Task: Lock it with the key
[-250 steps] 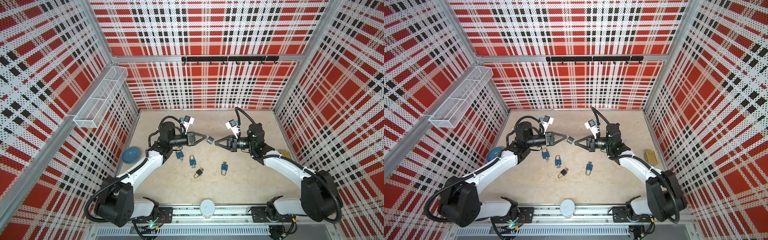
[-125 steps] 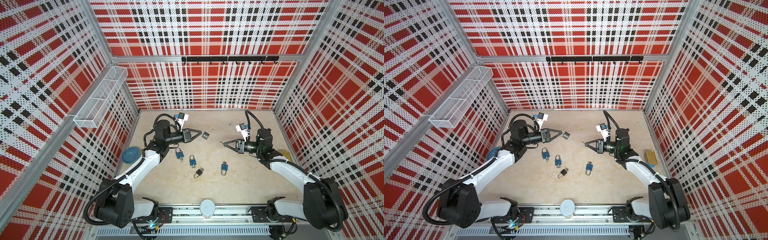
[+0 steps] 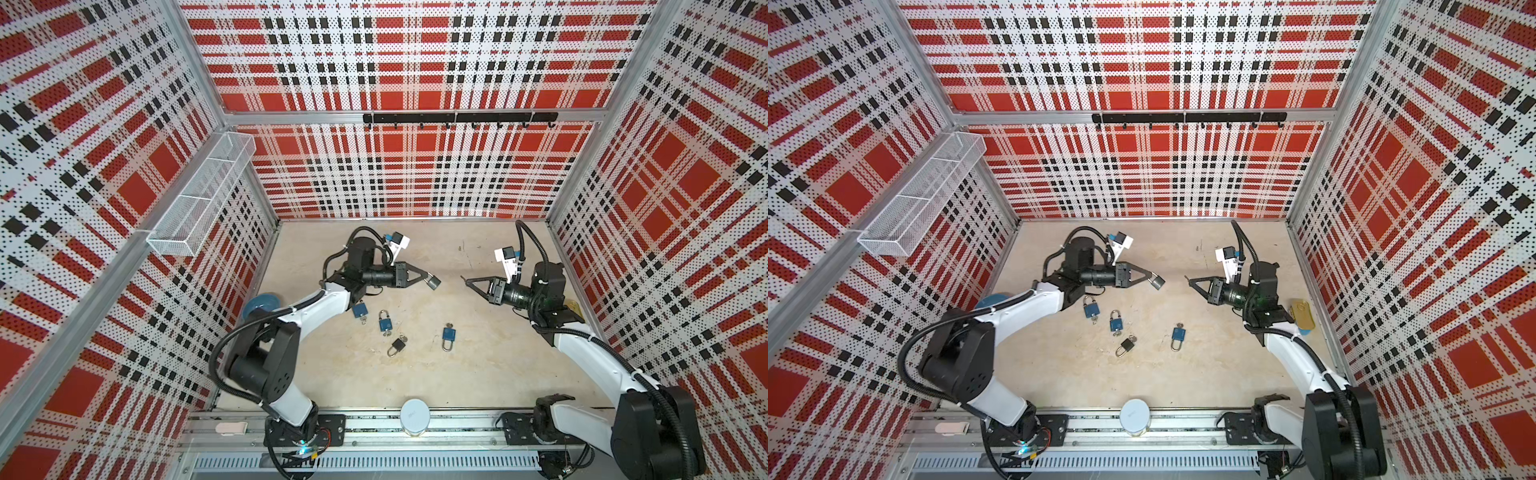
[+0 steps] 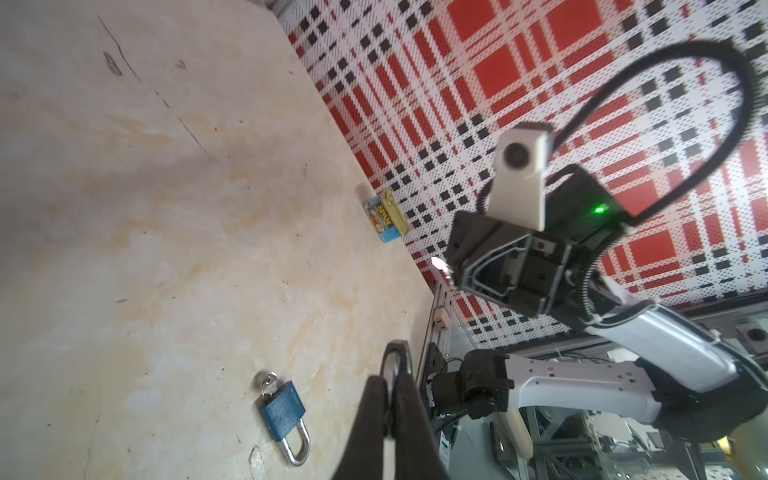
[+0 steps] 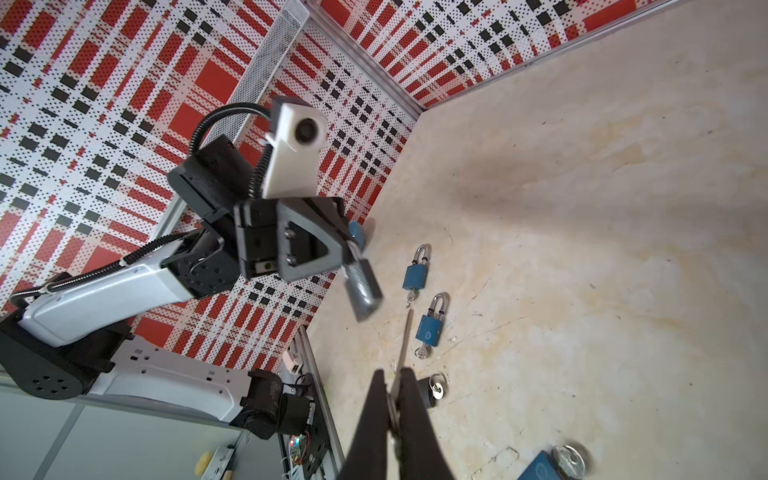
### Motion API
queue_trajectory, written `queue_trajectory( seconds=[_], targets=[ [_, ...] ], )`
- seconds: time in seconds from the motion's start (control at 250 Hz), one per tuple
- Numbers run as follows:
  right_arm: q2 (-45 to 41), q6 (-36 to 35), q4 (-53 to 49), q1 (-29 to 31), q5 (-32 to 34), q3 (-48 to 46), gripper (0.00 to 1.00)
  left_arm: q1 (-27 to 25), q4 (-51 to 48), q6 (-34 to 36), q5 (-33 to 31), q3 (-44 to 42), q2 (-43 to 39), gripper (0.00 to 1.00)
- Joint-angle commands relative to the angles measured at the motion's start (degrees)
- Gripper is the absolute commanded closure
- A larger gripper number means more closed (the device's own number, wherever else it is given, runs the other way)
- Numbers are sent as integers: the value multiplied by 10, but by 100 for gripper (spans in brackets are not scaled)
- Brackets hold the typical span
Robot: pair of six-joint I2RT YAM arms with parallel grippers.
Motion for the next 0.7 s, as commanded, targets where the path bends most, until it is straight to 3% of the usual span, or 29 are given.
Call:
queue_trajectory(
  seconds=[0.0,0.156,0.488,0.696],
  targets=[
    [-17,-4,2,-3,16,-4,100,-19,-7,17,10,40,63,100],
    [-28,-17,-26,-4,27,4,100,-28,-48,40,13,107,150,100],
    [-21,-13,-20,-5,40,-7,100,-46,-360,224,-59,303,283,100],
    [6,4,13,-5,34,-10,100,-46,-450,268,-61,393,341,100]
  ],
)
